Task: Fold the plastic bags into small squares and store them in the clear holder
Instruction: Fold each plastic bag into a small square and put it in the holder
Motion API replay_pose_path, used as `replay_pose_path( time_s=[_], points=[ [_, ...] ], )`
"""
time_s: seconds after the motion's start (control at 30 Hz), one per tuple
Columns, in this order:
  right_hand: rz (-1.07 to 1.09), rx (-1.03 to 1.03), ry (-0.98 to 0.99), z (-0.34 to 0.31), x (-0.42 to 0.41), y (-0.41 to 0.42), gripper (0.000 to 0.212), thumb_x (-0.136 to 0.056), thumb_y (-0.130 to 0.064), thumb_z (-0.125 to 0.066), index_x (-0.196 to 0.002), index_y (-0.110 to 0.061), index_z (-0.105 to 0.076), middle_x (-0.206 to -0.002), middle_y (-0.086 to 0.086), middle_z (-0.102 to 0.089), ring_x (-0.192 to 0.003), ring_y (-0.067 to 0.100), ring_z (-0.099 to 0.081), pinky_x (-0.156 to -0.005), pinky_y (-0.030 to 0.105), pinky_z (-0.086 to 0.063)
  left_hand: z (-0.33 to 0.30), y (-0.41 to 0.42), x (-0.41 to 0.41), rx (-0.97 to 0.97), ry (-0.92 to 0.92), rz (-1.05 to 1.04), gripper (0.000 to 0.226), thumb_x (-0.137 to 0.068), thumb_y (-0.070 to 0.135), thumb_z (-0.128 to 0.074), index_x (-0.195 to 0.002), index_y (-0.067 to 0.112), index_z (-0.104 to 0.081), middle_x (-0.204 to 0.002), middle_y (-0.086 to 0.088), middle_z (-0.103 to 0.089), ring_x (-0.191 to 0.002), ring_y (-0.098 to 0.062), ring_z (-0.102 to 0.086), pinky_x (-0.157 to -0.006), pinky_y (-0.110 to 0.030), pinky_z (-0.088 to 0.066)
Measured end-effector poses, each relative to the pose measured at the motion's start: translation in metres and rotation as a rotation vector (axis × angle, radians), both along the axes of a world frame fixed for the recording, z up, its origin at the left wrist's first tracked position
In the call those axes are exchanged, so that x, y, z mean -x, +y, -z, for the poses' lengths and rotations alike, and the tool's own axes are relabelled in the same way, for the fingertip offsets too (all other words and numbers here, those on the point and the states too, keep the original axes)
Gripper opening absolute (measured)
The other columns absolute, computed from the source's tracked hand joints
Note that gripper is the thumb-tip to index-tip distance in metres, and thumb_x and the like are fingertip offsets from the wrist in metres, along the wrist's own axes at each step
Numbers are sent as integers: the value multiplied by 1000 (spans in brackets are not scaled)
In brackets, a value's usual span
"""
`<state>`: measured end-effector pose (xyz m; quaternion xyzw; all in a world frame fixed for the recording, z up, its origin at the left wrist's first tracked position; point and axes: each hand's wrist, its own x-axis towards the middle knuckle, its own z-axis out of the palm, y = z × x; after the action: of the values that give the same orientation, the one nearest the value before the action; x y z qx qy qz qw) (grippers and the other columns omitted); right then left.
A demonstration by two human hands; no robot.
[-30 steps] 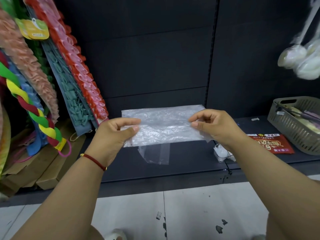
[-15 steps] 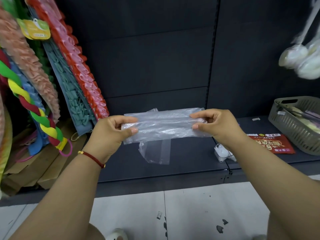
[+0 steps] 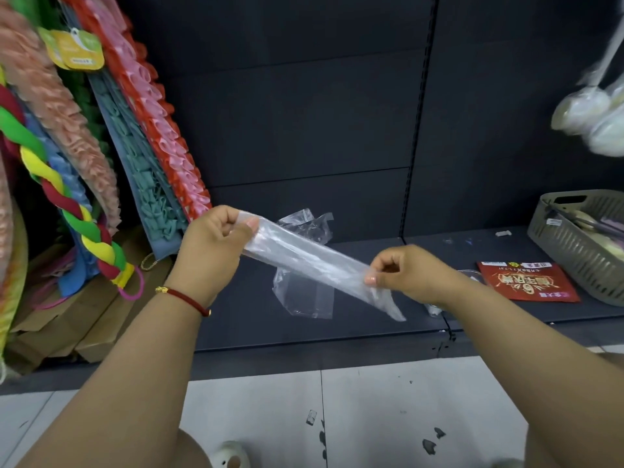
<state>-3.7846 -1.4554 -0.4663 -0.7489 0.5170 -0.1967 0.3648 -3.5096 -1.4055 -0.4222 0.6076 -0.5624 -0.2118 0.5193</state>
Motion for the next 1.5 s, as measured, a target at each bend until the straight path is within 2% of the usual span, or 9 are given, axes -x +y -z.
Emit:
replay_pose_path(
  time_s=[0.13,0.2,0.37,0.57,0.7,0.93,1.2,1.37,1.5],
  points=[
    [-86,-182,-73,10,-9,9,12,-84,-23,-75,-89,-15,-68,-84,2,-71,-78,9,-61,-87,32,-51,-2,0,13,43,-51,41,15,-95,14,-61,-79,16,-62,-61,6,-63,-52,1,-55,-52,-14,-45],
    [-122,-272,-187,10,-18,16,21,-83,-25,-76,-100,-17,-66,-86,-3,-72,-85,7,-65,-92,27,-48,-2,-1,19,24,-95,101,16,-93,14,-63,-77,17,-61,-57,9,-61,-49,2,-54,-50,-13,-42],
    [-143,-255,-320,11,-41,28,21,-80,-18,-78,-97,-7,-72,-100,12,-73,-90,20,-69,-91,34,-55,0,-3,32,-69,-176,292,12,-88,16,-71,-78,17,-64,-61,7,-66,-55,-3,-58,-55,-20,-47],
    [-24,-243,-477,11,-46,25,16,-81,-7,-76,-96,-2,-74,-95,13,-74,-85,19,-71,-79,27,-58,12,0,57,-298,698,349,43,-79,31,-68,-111,2,-64,-89,-11,-69,-84,-26,-68,-81,-42,-56],
    [-13,-224,-520,9,-46,25,12,-79,-7,-77,-91,-5,-74,-91,9,-75,-84,19,-72,-77,26,-57,21,7,81,-333,513,228,25,-97,26,-58,-107,5,-67,-100,-17,-74,-95,-31,-71,-93,-51,-54],
    [0,-225,-474,9,-47,29,17,-77,-9,-80,-92,-7,-74,-92,8,-75,-83,16,-72,-75,24,-58,11,4,81,-270,655,190,31,-106,26,-39,-108,6,-63,-97,-14,-75,-95,-25,-72,-88,-46,-57],
    [-94,-245,-109,37,-43,31,14,-72,-15,-86,-76,-10,-73,-72,-2,-71,-67,8,-63,-67,22,-54,-2,-7,55,-111,830,178,35,-107,21,-34,-99,0,-61,-93,-20,-74,-94,-32,-72,-79,-39,-60],
    [-162,-181,90,42,-37,29,31,-72,-25,-85,-92,-6,-70,-91,11,-69,-72,9,-57,-73,27,-51,-1,-8,42,-112,800,176,31,-106,22,-38,-104,3,-61,-96,-19,-74,-94,-30,-72,-79,-40,-60],
    [-97,-182,-232,27,-38,30,31,-76,-29,-82,-102,-21,-67,-101,5,-69,-85,10,-63,-85,28,-54,0,-3,57,-159,687,269,32,-102,26,-44,-100,2,-64,-100,-20,-73,-95,-32,-72,-76,-40,-60]
  ],
)
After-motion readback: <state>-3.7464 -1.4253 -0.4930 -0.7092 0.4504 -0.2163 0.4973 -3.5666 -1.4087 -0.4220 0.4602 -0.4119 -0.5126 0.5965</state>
